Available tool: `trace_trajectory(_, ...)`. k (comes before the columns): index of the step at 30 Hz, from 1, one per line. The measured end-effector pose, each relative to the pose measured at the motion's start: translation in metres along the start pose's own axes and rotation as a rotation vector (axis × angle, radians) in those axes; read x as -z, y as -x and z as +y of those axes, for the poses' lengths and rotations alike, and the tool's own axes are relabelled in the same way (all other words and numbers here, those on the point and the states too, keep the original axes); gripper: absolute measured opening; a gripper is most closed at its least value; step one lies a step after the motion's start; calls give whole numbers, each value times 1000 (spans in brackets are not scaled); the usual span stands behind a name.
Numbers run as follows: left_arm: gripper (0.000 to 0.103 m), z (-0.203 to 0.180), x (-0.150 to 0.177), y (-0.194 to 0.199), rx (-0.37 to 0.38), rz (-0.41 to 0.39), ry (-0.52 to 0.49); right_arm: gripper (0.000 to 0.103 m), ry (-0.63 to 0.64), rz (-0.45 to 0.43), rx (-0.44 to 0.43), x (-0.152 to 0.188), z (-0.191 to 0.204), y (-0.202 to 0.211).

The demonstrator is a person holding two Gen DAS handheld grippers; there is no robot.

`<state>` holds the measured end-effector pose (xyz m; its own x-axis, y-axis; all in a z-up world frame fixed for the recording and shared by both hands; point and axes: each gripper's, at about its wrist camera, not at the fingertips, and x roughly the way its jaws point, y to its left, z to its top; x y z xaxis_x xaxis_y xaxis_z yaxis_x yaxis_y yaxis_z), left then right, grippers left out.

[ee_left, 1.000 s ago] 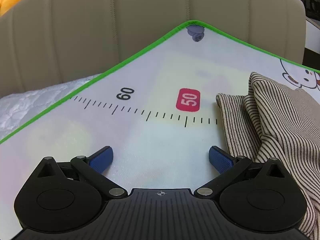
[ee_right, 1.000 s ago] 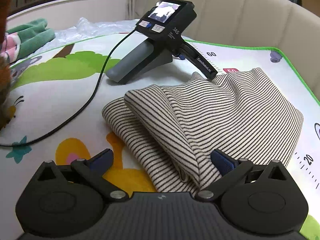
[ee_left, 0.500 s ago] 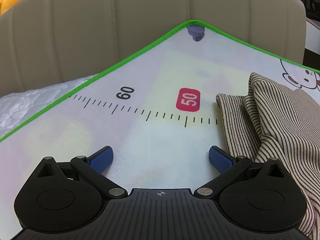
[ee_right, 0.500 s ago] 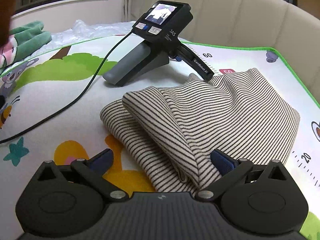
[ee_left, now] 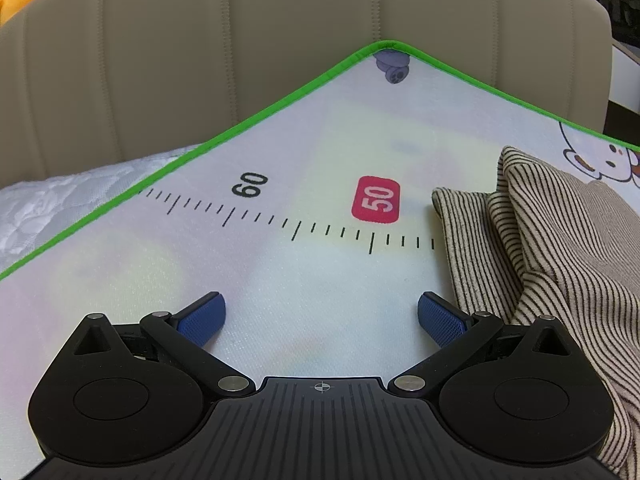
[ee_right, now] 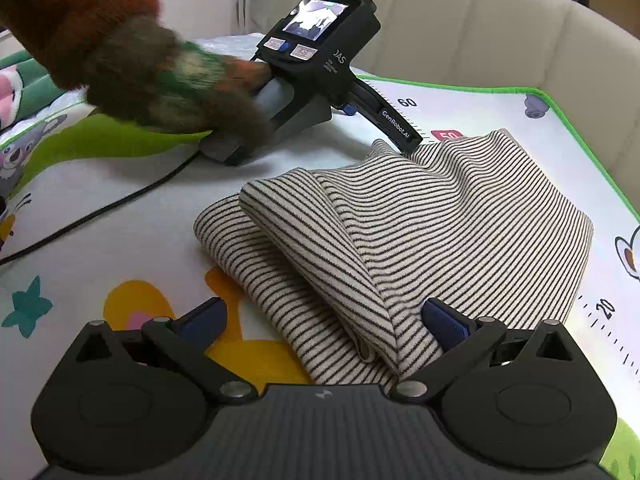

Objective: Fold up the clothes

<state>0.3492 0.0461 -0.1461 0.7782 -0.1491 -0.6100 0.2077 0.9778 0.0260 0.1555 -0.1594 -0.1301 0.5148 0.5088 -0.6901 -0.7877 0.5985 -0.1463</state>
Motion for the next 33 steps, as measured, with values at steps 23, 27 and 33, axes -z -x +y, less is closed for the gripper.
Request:
trace_trajectory(23, 103, -5, -103, 37, 172, 170, 45, 103, 231, -17, 141, -18, 32, 9)
trace_trajectory(27, 103, -18, -100, 88, 240, 30, -121, 86, 314, 12, 140, -17, 35, -7)
trace_trajectory(33, 103, -38, -54, 138, 317, 20, -375, 54, -98, 79, 5, -39, -9, -5)
